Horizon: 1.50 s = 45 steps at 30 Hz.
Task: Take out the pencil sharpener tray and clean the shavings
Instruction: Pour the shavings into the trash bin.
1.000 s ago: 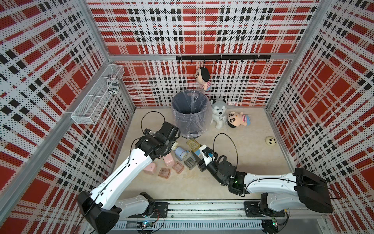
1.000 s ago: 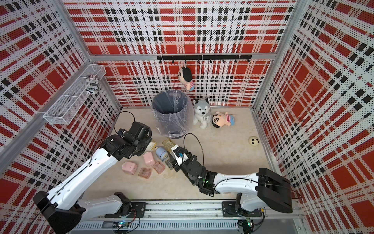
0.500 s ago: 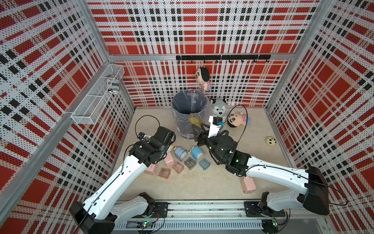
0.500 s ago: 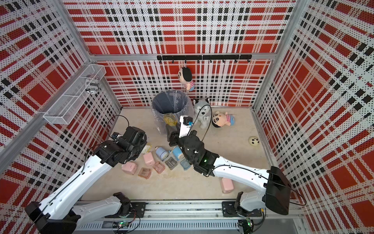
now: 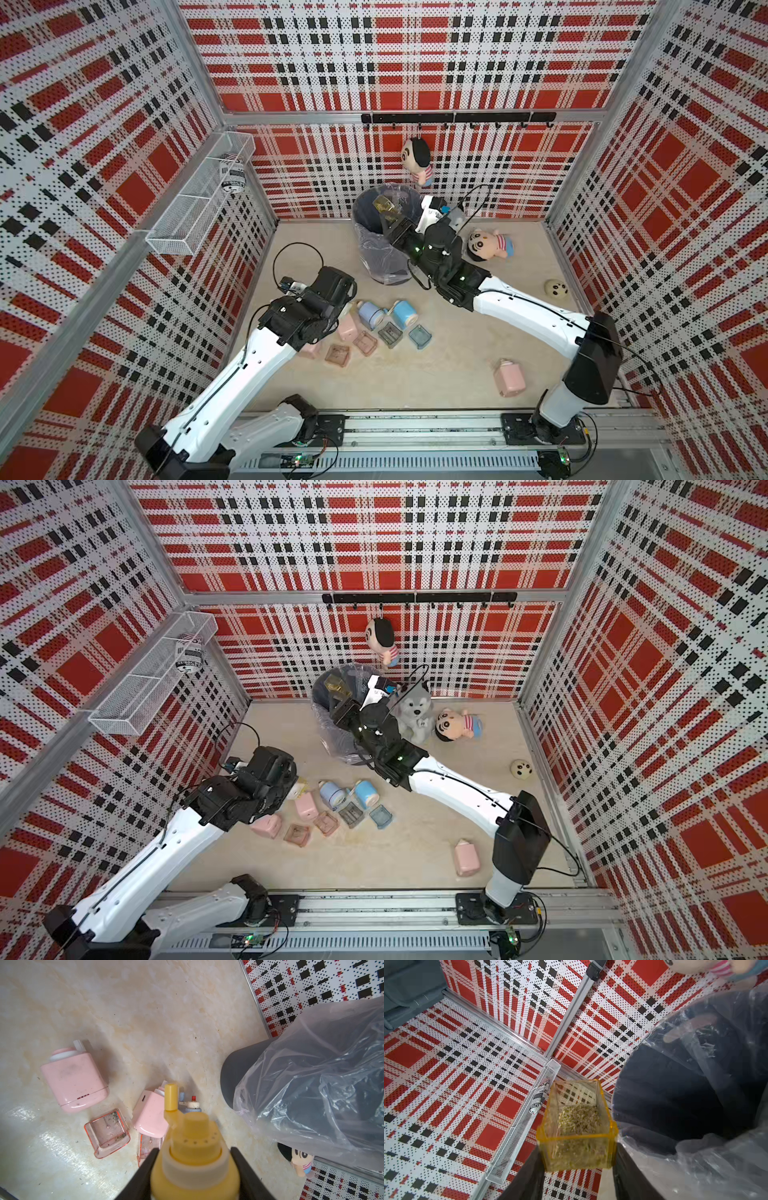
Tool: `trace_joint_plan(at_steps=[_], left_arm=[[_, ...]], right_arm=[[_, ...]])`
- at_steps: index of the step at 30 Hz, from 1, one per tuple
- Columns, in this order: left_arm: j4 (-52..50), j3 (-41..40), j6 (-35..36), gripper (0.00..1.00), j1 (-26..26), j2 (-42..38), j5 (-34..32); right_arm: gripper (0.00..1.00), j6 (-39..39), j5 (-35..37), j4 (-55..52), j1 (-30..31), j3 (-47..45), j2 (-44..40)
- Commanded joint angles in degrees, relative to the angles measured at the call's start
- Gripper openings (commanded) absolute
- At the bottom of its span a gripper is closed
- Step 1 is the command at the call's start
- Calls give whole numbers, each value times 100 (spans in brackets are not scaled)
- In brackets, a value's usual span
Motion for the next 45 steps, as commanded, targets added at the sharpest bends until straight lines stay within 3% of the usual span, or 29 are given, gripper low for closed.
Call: trace_joint_plan(at_steps=[1, 7, 11, 22, 36, 45], left_arm=[[64, -98, 8, 34, -155, -121, -118], [61, -158, -151, 34, -371, -237, -192], [65, -158, -180, 34, -434, -315, -202], [-169, -105, -278, 35, -496, -344, -236], [-218, -136, -338, 35, -512, -308, -219], [-184, -196, -496, 35, -693, -252, -281]], right_arm=[[44, 1133, -173, -471, -35, 444, 271], [46, 2487, 263, -890, -63, 944, 547], [44, 3454, 107, -1091, -126, 1384, 859], [42, 5091, 274, -1510, -172, 1933, 1295], [46, 5719, 517, -1837, -203, 2540, 1324], [47, 5998, 461, -1389, -341, 1506, 1117]])
